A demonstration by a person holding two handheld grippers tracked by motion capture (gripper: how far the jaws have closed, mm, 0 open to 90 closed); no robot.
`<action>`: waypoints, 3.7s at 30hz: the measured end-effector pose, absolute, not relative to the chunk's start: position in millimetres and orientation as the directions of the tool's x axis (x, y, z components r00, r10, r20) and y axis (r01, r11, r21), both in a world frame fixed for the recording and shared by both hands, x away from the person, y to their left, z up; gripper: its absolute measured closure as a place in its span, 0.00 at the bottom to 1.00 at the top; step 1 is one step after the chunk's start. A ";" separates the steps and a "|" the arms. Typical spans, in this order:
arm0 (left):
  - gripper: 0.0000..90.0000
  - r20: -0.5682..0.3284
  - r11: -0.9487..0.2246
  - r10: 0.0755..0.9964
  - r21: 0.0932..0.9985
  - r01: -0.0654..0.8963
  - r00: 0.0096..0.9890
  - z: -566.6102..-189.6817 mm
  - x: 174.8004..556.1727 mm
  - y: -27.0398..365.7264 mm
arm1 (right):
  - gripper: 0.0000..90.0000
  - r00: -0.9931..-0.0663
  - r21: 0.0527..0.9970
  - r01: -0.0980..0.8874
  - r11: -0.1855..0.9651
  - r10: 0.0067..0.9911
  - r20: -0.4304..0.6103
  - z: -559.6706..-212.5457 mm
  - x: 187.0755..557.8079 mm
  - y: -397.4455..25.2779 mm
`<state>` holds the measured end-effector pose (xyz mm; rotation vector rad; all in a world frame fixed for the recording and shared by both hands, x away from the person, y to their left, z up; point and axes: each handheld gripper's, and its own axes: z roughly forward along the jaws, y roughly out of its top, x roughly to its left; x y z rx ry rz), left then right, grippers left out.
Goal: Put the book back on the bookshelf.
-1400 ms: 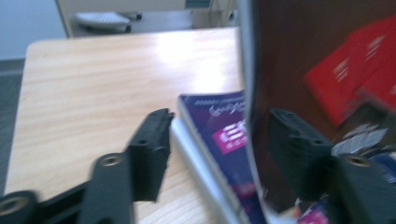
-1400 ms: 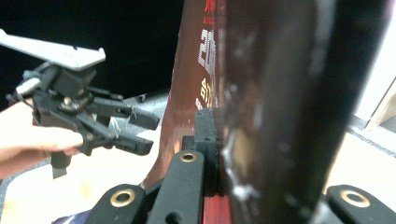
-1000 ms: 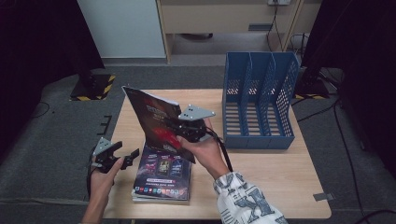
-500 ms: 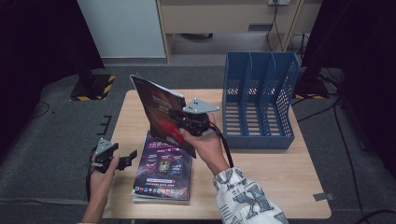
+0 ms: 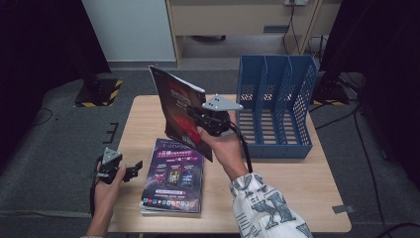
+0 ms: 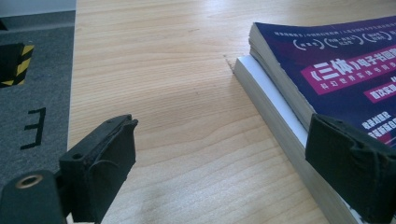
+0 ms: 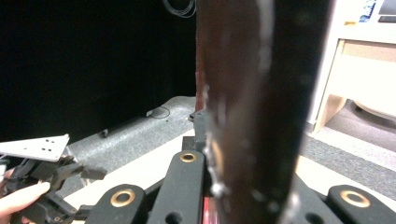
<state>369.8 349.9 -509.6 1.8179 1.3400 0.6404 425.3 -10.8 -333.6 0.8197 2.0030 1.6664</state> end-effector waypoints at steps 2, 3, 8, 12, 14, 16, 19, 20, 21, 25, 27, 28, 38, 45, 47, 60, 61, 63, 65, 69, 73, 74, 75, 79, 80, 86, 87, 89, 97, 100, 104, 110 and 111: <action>0.09 -0.049 -0.146 0.947 0.813 0.563 0.316 -510.8 370.3 350.5 | 0.97 -0.735 0.978 0.180 0.103 0.676 0.064 -329.7 427.7 -14.5; 0.09 -0.047 -0.148 0.948 0.812 0.565 0.316 -511.0 370.3 350.5 | 0.97 -0.732 0.978 0.179 0.102 0.678 0.063 -328.9 428.3 -15.4; 0.09 -0.041 -0.157 0.948 0.802 0.576 0.316 -513.2 371.2 350.5 | 0.97 -0.717 0.980 0.182 0.082 0.693 0.075 -324.7 431.4 -21.3; 0.09 -0.036 -0.161 0.951 0.791 0.590 0.307 -515.0 371.4 351.8 | 0.97 -0.706 0.979 0.186 0.079 0.704 0.077 -320.9 432.8 -25.1; 0.09 -0.046 -0.149 0.952 0.793 0.591 0.302 -515.6 371.6 352.6 | 0.97 -0.700 0.979 0.188 0.075 0.710 0.080 -318.8 433.1 -26.8; 0.09 -0.046 -0.149 0.953 0.792 0.592 0.300 -516.0 371.9 353.0 | 0.97 -0.698 0.980 0.186 0.071 0.712 0.081 -317.1 433.6 -28.7; 0.09 -0.041 -0.154 0.953 0.790 0.594 0.302 -516.4 372.1 353.1 | 0.97 -0.692 0.980 0.187 0.068 0.717 0.082 -315.7 434.1 -30.8; 0.09 -0.037 -0.161 0.952 0.785 0.599 0.305 -516.9 372.2 352.8 | 0.97 -0.687 0.979 0.192 0.062 0.721 0.089 -314.6 434.5 -32.8; 0.09 -0.038 -0.161 0.952 0.784 0.600 0.305 -517.2 372.3 352.4 | 0.97 -0.684 0.980 0.191 0.063 0.724 0.087 -314.1 435.0 -34.0; 0.09 -0.038 -0.160 0.952 0.783 0.601 0.304 -517.5 372.3 352.0 | 0.97 -0.674 0.980 0.193 0.057 0.733 0.090 -311.7 435.9 -38.1; 0.09 -0.036 -0.162 0.953 0.782 0.602 0.302 -517.7 372.4 352.1 | 0.97 -0.672 0.980 0.193 0.054 0.735 0.091 -310.9 436.1 -39.0; 0.09 -0.031 -0.167 0.952 0.779 0.604 0.303 -518.3 372.7 352.3 | 0.97 -0.669 0.980 0.192 0.051 0.738 0.093 -308.9 435.7 -41.2; 0.09 0.008 -0.199 0.954 0.761 0.617 0.298 -520.8 373.3 352.5 | 0.97 -0.652 0.982 0.182 0.040 0.753 0.090 -302.8 434.1 -55.7; 0.09 0.036 -0.225 0.954 0.746 0.627 0.299 -524.1 374.0 353.4 | 0.97 -0.623 0.983 0.183 0.020 0.776 0.100 -297.5 431.9 -72.6; 0.10 0.043 -0.234 0.952 0.740 0.630 0.304 -525.3 374.3 353.5 | 0.97 -0.614 0.983 0.183 0.015 0.783 0.102 -296.5 431.6 -78.0; 0.09 0.054 -0.257 0.947 0.721 0.643 0.318 -529.1 375.2 351.5 | 0.97 -0.550 0.985 0.174 0.012 0.831 0.087 -289.5 429.9 -118.7; 0.09 0.054 -0.257 0.947 0.721 0.643 0.318 -529.1 375.2 351.5 | 0.97 -0.550 0.985 0.174 0.012 0.831 0.087 -289.5 429.9 -118.7; 0.09 0.047 -0.251 0.948 0.721 0.646 0.316 -530.2 375.4 351.6 | 0.97 -0.538 0.985 0.173 0.008 0.838 0.088 -289.6 428.9 -126.1; 0.09 0.046 -0.255 0.946 0.717 0.649 0.320 -531.4 375.5 351.7 | 0.97 -0.517 0.985 0.174 0.001 0.851 0.090 -290.7 426.4 -138.8; 0.09 0.054 -0.266 0.944 0.710 0.652 0.326 -533.2 375.9 351.3 | 0.97 -0.499 0.985 0.174 -0.006 0.862 0.093 -291.3 423.5 -151.9; 0.09 0.051 -0.264 0.944 0.711 0.651 0.327 -533.4 375.9 351.3 | 0.97 -0.475 0.984 0.175 -0.007 0.875 0.091 -291.7 420.1 -167.3; 0.09 0.049 -0.263 0.944 0.712 0.651 0.328 -533.6 375.9 351.3 | 0.97 -0.465 0.984 0.177 -0.005 0.881 0.088 -291.9 418.2 -173.7; 0.09 0.049 -0.263 0.944 0.712 0.651 0.328 -533.6 375.9 351.3 | 0.97 -0.465 0.984 0.177 -0.005 0.881 0.088 -291.9 418.2 -173.7; 0.09 0.047 -0.263 0.943 0.714 0.649 0.329 -533.9 375.9 351.0 | 0.97 -0.443 0.984 0.180 0.004 0.893 0.077 -294.0 412.4 -187.7; 0.09 0.047 -0.263 0.943 0.714 0.649 0.329 -533.9 375.9 351.0 | 0.97 -0.439 0.984 0.180 0.007 0.896 0.073 -294.5 411.4 -190.3; 0.09 0.040 -0.256 0.944 0.716 0.650 0.328 -534.6 375.8 351.5 | 0.97 -0.407 0.983 0.183 0.018 0.912 0.059 -295.6 408.5 -202.7; 0.09 0.040 -0.256 0.944 0.716 0.650 0.328 -534.6 375.8 351.5 | 0.97 -0.407 0.983 0.183 0.018 0.912 0.059 -295.6 408.5 -202.7; 0.09 0.038 -0.254 0.944 0.717 0.650 0.327 -534.8 375.8 351.5 | 0.97 -0.395 0.983 0.184 0.019 0.917 0.057 -295.5 409.3 -205.1; 0.08 0.027 -0.246 0.945 0.717 0.652 0.326 -535.3 375.9 353.5 | 0.97 -0.334 0.979 0.202 0.025 0.941 0.044 -299.8 427.9 -201.2; 0.08 0.030 -0.248 0.945 0.717 0.651 0.327 -535.2 376.0 353.2 | 0.97 -0.314 0.977 0.208 0.035 0.949 0.033 -301.3 441.9 -193.3; 0.08 0.030 -0.248 0.944 0.718 0.650 0.328 -535.3 375.9 352.9 | 0.97 -0.265 0.976 0.217 0.027 0.964 0.032 -303.3 453.1 -185.3; 0.08 0.029 -0.249 0.944 0.718 0.649 0.330 -535.4 376.0 352.8 | 0.97 -0.236 0.975 0.219 0.022 0.971 0.031 -311.5 468.7 -174.8; 0.08 0.029 -0.249 0.944 0.718 0.649 0.330 -535.4 376.0 352.8 | 0.97 -0.236 0.975 0.219 0.022 0.971 0.031 -311.5 468.7 -174.8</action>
